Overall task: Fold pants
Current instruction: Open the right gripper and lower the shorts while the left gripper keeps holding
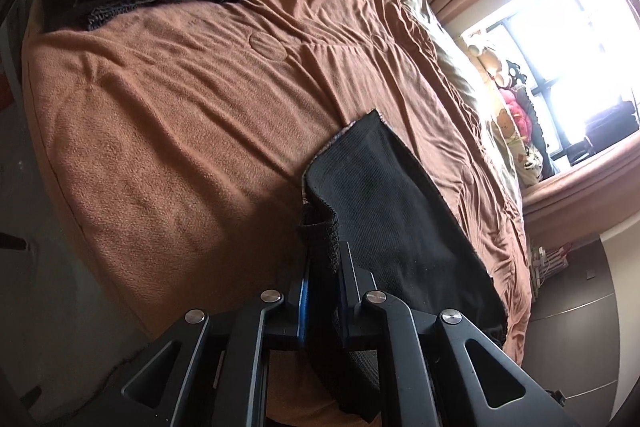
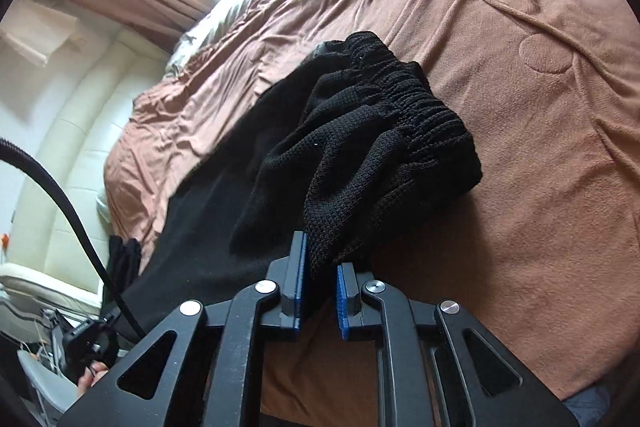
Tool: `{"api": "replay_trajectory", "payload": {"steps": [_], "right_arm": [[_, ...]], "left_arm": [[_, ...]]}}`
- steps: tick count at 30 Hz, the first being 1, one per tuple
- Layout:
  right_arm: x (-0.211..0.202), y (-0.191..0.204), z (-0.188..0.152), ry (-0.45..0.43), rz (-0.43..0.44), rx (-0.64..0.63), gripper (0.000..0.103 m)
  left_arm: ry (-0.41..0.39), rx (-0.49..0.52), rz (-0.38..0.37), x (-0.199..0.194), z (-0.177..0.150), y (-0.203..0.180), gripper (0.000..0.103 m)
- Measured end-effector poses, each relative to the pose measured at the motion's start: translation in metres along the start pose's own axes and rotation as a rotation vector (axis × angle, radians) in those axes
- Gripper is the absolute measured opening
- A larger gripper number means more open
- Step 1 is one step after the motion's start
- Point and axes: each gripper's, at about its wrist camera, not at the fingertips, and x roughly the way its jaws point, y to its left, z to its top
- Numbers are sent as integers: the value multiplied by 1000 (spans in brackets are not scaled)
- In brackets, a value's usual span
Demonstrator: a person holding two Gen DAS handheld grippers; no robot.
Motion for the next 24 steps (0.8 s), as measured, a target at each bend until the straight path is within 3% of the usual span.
{"api": "replay_trajectory", "payload": {"steps": [3, 11, 17, 24], "right_arm": [[-14, -2, 1, -26, -18, -20, 37], [-55, 11, 13, -165, -144, -185, 66], [-48, 17, 37, -177, -177, -249, 66], [-5, 19, 81, -122, -180, -273, 66]], "left_arm": [[16, -40, 6, 10, -5, 10, 37], [26, -47, 15, 14, -9, 20, 44], [28, -76, 20, 10, -12, 34, 46], [29, -93, 26, 6, -16, 44, 46]]}}
